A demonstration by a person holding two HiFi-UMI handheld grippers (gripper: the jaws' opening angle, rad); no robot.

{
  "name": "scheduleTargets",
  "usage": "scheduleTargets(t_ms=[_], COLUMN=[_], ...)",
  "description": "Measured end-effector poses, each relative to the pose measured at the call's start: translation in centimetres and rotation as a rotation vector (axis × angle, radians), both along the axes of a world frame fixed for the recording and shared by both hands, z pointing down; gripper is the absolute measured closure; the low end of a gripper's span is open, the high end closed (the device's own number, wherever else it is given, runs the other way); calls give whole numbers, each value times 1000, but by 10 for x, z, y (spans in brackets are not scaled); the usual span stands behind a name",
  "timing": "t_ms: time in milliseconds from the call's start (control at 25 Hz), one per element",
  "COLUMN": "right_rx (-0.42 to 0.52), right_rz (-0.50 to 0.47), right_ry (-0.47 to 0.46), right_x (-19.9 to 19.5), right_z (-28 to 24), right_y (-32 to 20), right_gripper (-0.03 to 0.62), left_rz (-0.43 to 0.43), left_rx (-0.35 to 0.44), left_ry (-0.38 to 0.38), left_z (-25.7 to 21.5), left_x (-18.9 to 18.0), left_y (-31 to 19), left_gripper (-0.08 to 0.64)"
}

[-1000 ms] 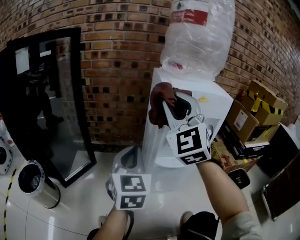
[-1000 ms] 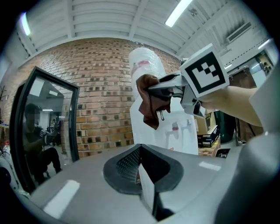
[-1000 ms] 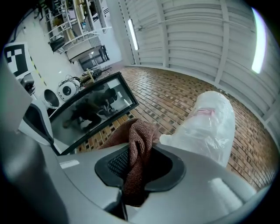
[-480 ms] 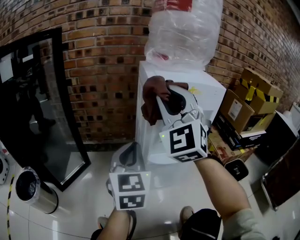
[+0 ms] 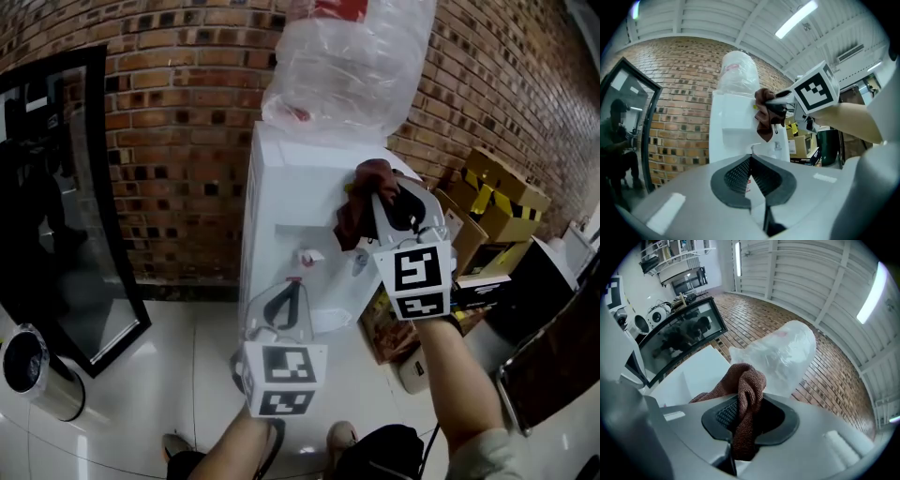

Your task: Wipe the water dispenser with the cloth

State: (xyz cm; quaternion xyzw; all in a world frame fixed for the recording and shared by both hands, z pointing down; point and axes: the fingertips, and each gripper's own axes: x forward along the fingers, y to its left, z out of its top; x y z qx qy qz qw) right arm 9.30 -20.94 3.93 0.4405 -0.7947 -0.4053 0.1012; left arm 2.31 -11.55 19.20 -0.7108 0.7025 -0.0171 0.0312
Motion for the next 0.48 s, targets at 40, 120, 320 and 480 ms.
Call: scheduleTargets(t_ms=[40,120,320,480], right_rx=[-9,-21,-29,-34], right_rz=[14,40,74,89], right_ry=[-7,-16,-24,-33], right_x=[11,30,63,81], right_z=[0,1,2,5], right_y=[-6,-16,-34,-44], right_gripper=[497,497,497,497], left_rz=[10,29,63,91], left_rx=[1,-3,-16,-20], left_ry=[0,0,-8,-12], left_z=[0,3,13,18], left_x=[7,21,49,70], left_y=[-4,-12,-31,-43], left_gripper=[560,560,560,560])
